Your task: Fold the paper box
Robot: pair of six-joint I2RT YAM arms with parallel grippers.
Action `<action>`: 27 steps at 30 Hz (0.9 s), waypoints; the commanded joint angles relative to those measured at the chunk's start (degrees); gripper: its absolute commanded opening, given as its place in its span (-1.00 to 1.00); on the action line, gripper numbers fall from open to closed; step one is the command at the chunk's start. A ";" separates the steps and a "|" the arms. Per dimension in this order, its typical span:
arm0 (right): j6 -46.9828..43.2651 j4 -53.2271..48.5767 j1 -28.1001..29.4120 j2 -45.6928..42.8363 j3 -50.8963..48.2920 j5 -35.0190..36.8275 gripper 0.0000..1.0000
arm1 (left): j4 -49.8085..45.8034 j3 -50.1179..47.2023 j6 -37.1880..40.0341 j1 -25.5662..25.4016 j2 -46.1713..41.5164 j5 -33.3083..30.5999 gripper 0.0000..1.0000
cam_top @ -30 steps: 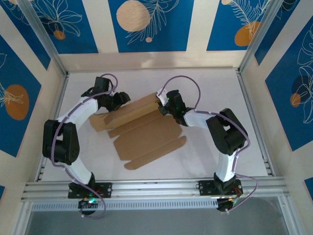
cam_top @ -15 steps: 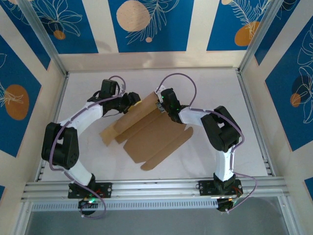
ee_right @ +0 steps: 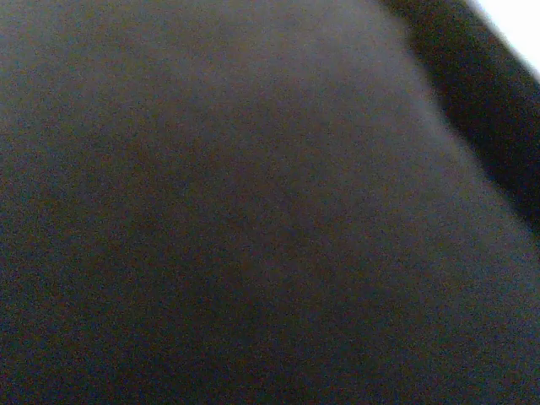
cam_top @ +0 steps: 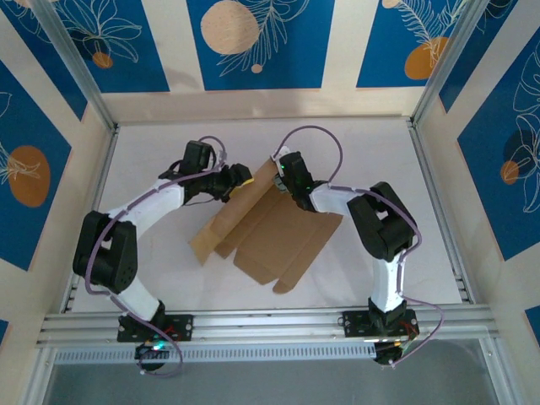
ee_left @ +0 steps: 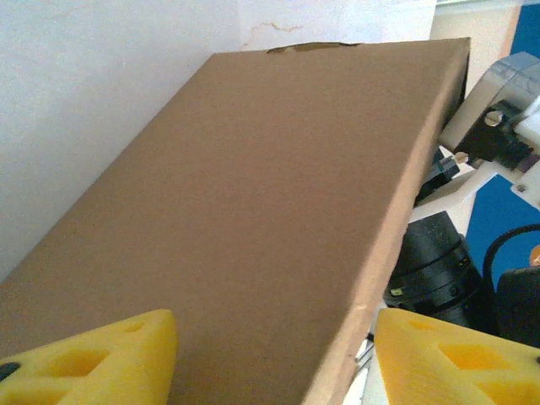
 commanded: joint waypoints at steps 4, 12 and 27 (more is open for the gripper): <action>-0.05 1.30 -5.56 -6.87 -6.09 -16.78 0.36 | -6.01 5.29 4.76 0.44 -0.42 -1.47 0.25; 0.94 -2.53 -13.31 -11.49 -5.45 -39.14 0.26 | -8.77 9.69 7.12 1.47 1.69 -1.13 0.26; -25.26 -9.86 -18.27 -6.02 0.73 -51.72 0.23 | -10.44 18.90 11.27 1.83 10.58 2.65 0.26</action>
